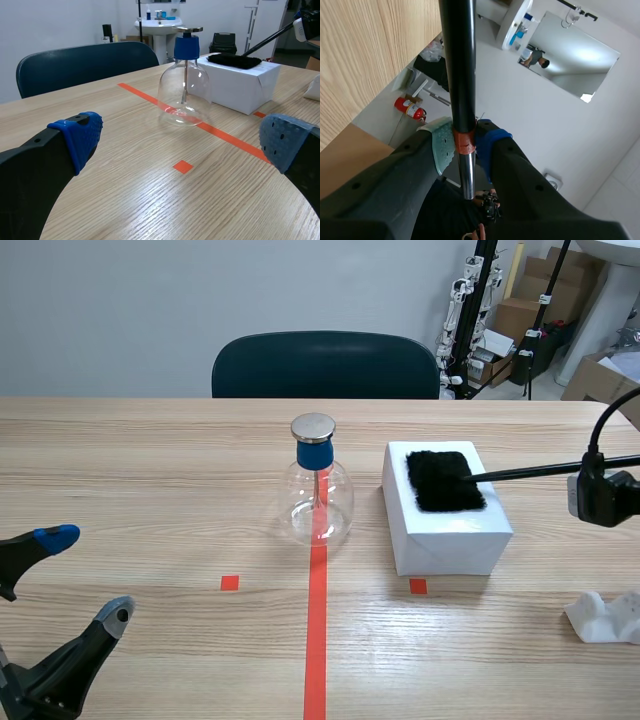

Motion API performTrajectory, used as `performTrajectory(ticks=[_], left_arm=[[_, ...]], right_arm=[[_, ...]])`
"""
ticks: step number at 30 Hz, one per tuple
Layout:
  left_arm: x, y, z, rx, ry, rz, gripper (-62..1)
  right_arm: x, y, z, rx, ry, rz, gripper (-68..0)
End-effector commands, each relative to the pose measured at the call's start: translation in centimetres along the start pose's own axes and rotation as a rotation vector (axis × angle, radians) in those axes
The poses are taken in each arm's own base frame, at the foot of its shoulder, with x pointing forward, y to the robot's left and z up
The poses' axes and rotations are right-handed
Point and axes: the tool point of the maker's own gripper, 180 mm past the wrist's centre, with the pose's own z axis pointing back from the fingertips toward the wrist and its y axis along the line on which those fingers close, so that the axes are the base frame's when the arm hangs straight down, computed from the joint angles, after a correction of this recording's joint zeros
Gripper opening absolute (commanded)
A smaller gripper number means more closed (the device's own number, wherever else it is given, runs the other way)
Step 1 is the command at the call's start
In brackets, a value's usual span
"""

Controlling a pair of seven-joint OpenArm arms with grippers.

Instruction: Do the electroscope experiment. rub the rod on the fur

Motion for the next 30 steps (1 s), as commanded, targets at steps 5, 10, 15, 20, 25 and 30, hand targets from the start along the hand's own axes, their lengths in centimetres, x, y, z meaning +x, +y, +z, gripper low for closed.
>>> performTrajectory(ticks=[5, 10, 15, 20, 25, 30], left_arm=[[0.7, 0.3, -0.1, 0.001, -0.028, -0.008, 1.4], [0.7, 0.3, -0.1, 0.001, -0.028, -0.008, 1.4], [0.7, 0.3, -0.1, 0.001, -0.028, -0.008, 1.4], [0.7, 0.3, -0.1, 0.001, -0.028, -0.008, 1.4], [0.7, 0.3, -0.1, 0.001, -0.028, -0.008, 1.4], [0.7, 0.3, -0.1, 0.001, -0.028, -0.008, 1.4]], right_arm=[[2.4, -1.7, -0.3, -0.043, -0.138, 0.008, -57.3], [2.7, -2.1, -0.4, -0.052, -0.149, 0.013, -57.3], [-0.3, -2.0, -0.6, -0.047, 0.014, -0.008, -57.3], [0.8, -2.0, -0.6, -0.047, -0.043, -0.008, -57.3], [3.8, -2.0, -0.2, -0.049, -0.208, 0.002, -57.3], [1.2, -2.0, -0.6, -0.049, -0.071, 0.001, -57.3]])
